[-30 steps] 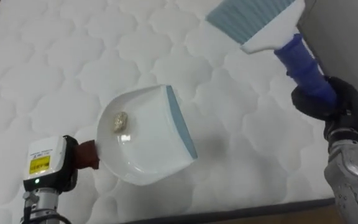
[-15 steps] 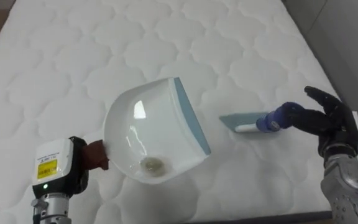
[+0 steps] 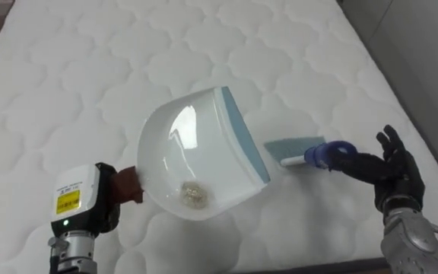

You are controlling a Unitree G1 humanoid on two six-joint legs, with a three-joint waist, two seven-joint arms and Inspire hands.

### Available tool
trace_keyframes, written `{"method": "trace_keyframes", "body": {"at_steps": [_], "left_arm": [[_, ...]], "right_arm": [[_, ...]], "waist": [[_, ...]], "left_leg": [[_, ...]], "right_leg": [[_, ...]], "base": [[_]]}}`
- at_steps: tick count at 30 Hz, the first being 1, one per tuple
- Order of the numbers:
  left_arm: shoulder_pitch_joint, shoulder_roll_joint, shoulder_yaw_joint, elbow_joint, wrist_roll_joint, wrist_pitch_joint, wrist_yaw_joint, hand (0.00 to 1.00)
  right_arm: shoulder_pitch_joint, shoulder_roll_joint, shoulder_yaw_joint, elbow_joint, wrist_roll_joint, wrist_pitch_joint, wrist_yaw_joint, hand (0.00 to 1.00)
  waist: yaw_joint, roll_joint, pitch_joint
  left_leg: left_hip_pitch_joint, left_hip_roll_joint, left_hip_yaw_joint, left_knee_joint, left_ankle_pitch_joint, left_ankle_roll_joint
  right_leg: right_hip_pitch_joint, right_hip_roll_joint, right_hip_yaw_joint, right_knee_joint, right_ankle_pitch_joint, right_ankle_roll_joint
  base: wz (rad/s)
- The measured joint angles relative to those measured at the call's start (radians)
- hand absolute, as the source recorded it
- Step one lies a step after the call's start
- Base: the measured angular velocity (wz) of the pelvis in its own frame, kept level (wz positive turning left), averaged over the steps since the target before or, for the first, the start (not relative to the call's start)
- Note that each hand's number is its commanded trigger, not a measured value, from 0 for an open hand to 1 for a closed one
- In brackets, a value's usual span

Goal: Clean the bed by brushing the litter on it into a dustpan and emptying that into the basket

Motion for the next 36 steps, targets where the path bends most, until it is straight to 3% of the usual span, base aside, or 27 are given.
{"method": "trace_keyframes", "body": {"at_steps": [19, 29, 36], "left_arm": [[0.012, -0.002, 0.0, -0.048, -0.004, -0.028, -0.014, 1.0], [0.023, -0.003, -0.001, -0.046, -0.002, -0.03, -0.015, 1.0], [0.048, -0.003, -0.001, -0.047, -0.001, -0.03, -0.028, 1.0]], "right_arm": [[0.019, 0.018, 0.041, 0.0, -0.078, -0.002, 0.011, 0.0], [0.02, 0.023, 0.087, 0.0, -0.104, -0.002, 0.046, 0.0], [0.02, 0.027, 0.086, -0.003, -0.126, -0.002, 0.051, 0.0]], "waist": [[-0.004, 0.004, 0.0013], [0.026, 0.008, 0.0039], [0.017, 0.007, 0.0031]], "left_leg": [[0.007, -0.002, -0.005, 0.0, -0.001, 0.001], [-0.008, -0.008, 0.021, 0.002, -0.002, 0.003], [-0.016, -0.009, 0.02, 0.002, -0.002, 0.003]], "right_leg": [[0.007, -0.004, -0.004, 0.005, -0.002, 0.003], [-0.035, 0.0, 0.027, 0.039, -0.006, 0.002], [-0.047, -0.004, 0.024, 0.048, -0.007, 0.001]], "base": [[0.01], [-0.09], [0.0]]}}
